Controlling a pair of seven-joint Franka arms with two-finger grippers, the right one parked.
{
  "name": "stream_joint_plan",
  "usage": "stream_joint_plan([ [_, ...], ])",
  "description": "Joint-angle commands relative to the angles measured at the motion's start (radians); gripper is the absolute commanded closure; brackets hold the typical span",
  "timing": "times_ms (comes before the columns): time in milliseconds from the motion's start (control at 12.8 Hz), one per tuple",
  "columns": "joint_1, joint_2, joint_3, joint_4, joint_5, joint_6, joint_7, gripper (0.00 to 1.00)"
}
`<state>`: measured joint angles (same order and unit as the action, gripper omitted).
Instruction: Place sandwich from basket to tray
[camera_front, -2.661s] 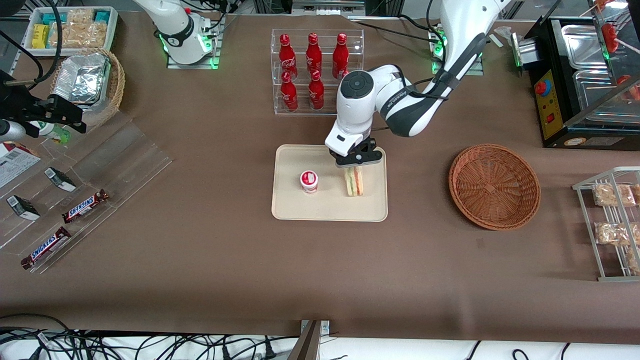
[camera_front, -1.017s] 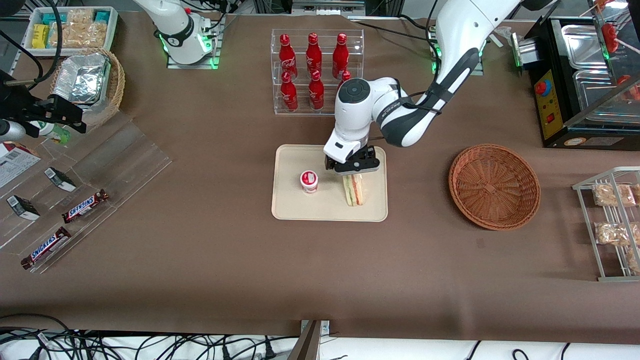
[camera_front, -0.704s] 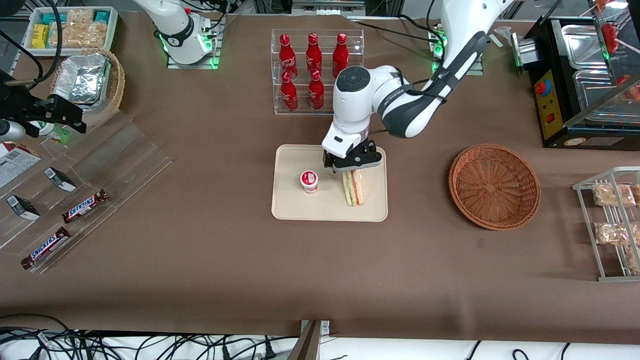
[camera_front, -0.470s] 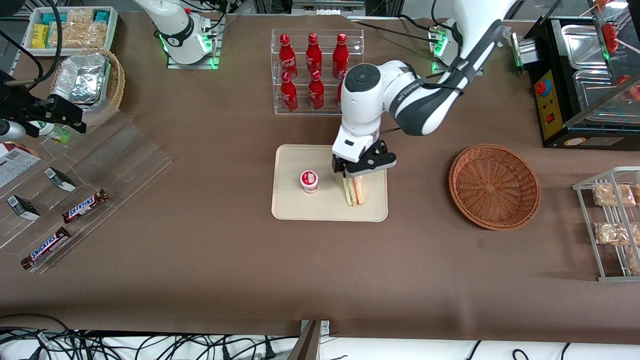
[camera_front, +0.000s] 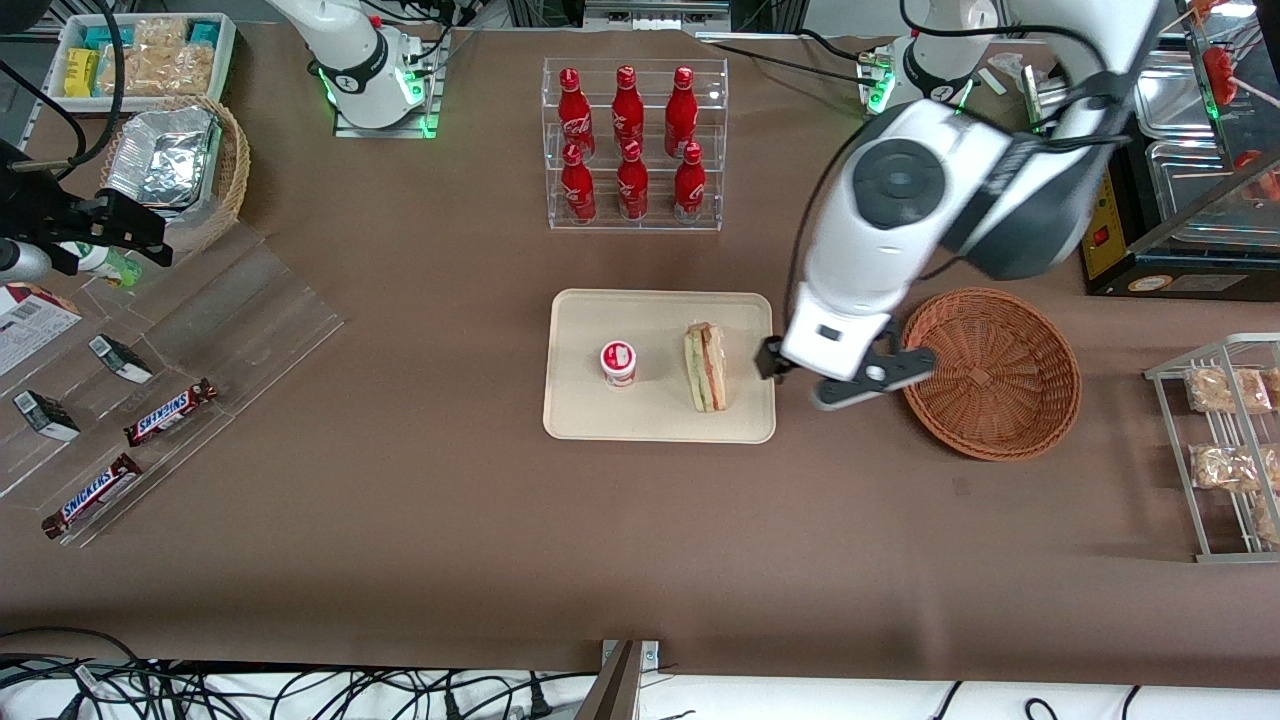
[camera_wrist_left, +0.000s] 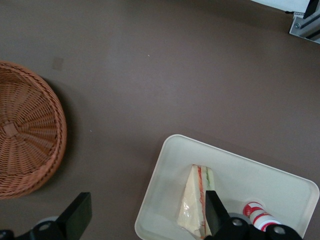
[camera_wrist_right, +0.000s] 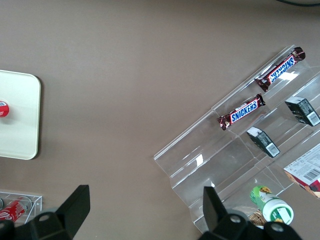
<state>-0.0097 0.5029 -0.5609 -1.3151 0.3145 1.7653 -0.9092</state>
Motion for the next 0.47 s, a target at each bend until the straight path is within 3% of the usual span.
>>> stream_joint_plan([
  [0,0.004,0.008,0.059,0.080,-0.048,-0.135,0.158,0.00],
  [235,-0.049,0.002,0.330,0.145,-0.184,-0.230,0.505,0.00],
  [391,-0.049,-0.006,0.447,0.131,-0.251,-0.230,0.706,0.00],
])
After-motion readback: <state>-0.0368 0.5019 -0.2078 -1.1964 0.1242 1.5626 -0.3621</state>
